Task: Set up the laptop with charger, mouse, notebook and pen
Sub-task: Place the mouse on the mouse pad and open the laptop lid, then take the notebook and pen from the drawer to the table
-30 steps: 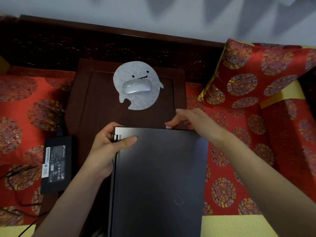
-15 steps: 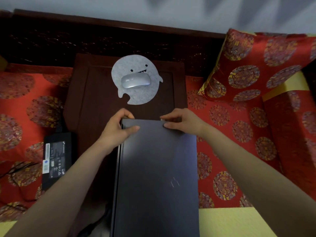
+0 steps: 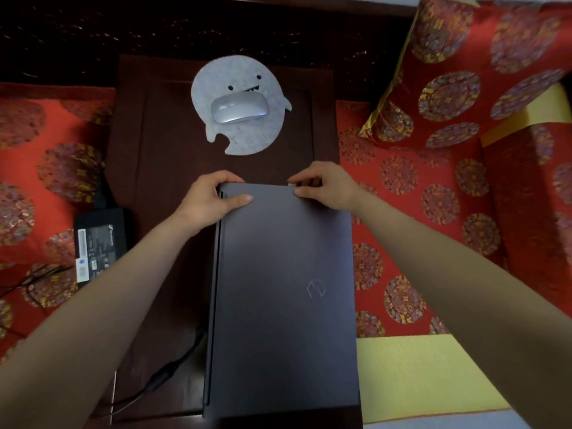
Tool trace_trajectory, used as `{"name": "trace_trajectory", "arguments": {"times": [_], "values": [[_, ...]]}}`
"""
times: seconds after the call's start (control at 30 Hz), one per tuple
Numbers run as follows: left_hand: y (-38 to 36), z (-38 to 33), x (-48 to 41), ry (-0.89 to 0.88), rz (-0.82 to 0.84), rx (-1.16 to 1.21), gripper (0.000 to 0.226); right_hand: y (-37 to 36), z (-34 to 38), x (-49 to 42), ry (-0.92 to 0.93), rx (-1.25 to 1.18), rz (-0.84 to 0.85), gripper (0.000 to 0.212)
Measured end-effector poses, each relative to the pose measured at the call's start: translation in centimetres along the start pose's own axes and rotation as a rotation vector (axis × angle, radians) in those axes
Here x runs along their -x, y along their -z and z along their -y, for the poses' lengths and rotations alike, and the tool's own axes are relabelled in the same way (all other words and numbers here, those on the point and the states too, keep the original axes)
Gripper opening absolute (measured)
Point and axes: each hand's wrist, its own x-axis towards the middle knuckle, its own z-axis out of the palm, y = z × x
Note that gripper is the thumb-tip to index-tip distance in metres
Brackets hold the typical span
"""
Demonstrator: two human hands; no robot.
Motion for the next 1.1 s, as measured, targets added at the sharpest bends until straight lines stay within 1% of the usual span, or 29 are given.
{"name": "trace_trajectory", "arguments": {"times": [0.07,0.13,0.2,0.23,0.27,0.3,0.33,0.4,0.43,0.47,0.57,0.6,0.63,0.7,0.77,0.83,0.9,0.97,1.03,1.1], "values": [[0.1,0.0,-0.1,-0.021,0.011,-0.032,0.029,-0.7,0.2,1.2,-0.038,0.173,-0.102,0.028],[0.4,0.1,-0.1,-0.035,0.042,-0.085,0.027,-2.2,0.4,2.7,-0.109,0.338,-0.251,0.033],[0.9,0.1,-0.2,-0.127,0.039,-0.179,0.02,-3.8,1.1,4.6,-0.176,0.439,-0.413,0.044],[1.4,-0.1,-0.4,-0.199,-0.013,-0.217,0.016,-4.5,1.5,5.5,-0.226,0.432,-0.443,0.05],[2.1,-0.6,-0.8,-0.254,-0.078,-0.231,0.019,-5.1,1.7,6.4,-0.273,0.401,-0.438,0.055],[3.0,-1.5,-1.2,-0.281,-0.107,-0.236,0.022,-5.8,1.7,7.3,-0.3,0.377,-0.411,0.059],[3.8,-2.4,-1.6,-0.295,-0.073,-0.263,0.02,-6.6,1.7,8.1,-0.303,0.382,-0.38,0.061],[4.2,-3.9,-1.9,-0.298,0.102,-0.386,0.015,-8.1,1.6,9.4,-0.282,0.431,-0.309,0.063],[4.1,-4.3,-1.7,-0.298,0.15,-0.442,0.018,-8.6,1.4,9.7,-0.277,0.444,-0.289,0.063],[3.7,-4.4,-1.2,-0.304,0.162,-0.492,0.03,-9.0,1.1,9.7,-0.279,0.452,-0.284,0.063],[1.8,-3.6,1.9,-0.347,0.179,-0.699,0.096,-9.1,0.8,9.3,-0.292,0.461,-0.268,0.064],[1.1,-2.8,3.1,-0.343,0.19,-0.783,0.113,-9.0,0.8,9.3,-0.29,0.467,-0.261,0.064],[0.3,-2.0,4.4,-0.333,0.21,-0.855,0.125,-9.0,0.8,9.3,-0.29,0.471,-0.255,0.064],[-1.2,-0.7,7.0,-0.322,0.257,-0.957,0.137,-8.8,0.8,9.3,-0.289,0.464,-0.241,0.064],[-2.1,0.5,8.6,-0.286,0.283,-0.96,0.137,-8.8,0.9,9.4,-0.293,0.457,-0.229,0.064],[-2.3,0.9,8.7,-0.252,0.316,-0.899,0.136,-8.8,0.8,9.6,-0.308,0.445,-0.193,0.064],[-2.1,1.3,8.3,-0.242,0.306,-0.865,0.135,-8.5,0.8,9.3,-0.318,0.428,-0.153,0.064],[-2.3,0.9,8.3,-0.222,0.299,-0.889,0.133,-7.8,1.2,9.0,-0.34,0.398,-0.087,0.065],[-2.5,-0.1,8.8,-0.196,0.281,-0.936,0.124,-6.6,2.1,9.2,-0.366,0.414,-0.012,0.065],[-1.6,-2.3,9.8,-0.192,0.176,-0.934,0.105,-4.8,4.0,9.6,-0.358,0.43,-0.014,0.066]]}}
